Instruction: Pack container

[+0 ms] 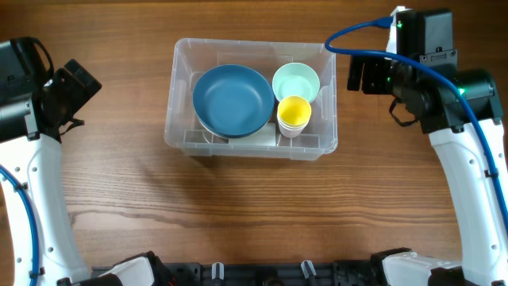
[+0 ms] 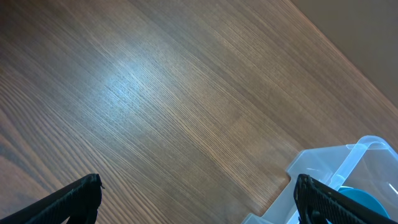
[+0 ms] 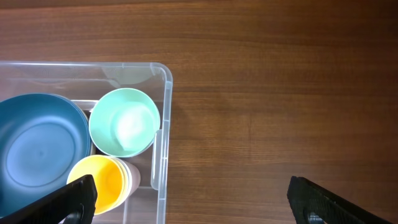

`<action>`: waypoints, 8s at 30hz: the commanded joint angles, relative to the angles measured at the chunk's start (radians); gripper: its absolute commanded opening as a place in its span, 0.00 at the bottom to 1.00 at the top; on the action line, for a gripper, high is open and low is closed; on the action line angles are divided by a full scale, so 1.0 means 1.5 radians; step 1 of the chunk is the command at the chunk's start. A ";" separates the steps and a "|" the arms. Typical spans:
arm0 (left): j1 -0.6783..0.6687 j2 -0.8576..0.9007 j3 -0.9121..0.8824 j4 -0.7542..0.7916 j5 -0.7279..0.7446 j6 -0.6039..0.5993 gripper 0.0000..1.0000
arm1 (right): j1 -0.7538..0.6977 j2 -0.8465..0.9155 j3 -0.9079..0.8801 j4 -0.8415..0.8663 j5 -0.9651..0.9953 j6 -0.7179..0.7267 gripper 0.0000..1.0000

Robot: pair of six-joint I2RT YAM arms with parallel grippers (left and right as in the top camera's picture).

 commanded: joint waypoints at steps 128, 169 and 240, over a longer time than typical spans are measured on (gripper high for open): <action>0.003 -0.006 0.008 0.000 0.001 -0.006 1.00 | -0.137 -0.962 -1.082 0.687 -0.125 -0.102 1.00; -0.174 -0.752 0.008 -0.001 0.001 -0.006 1.00 | -0.137 -0.962 -1.082 0.687 -0.125 -0.102 1.00; -0.178 -0.930 -0.980 0.637 0.242 0.194 1.00 | -0.137 -0.962 -1.082 0.687 -0.125 -0.102 1.00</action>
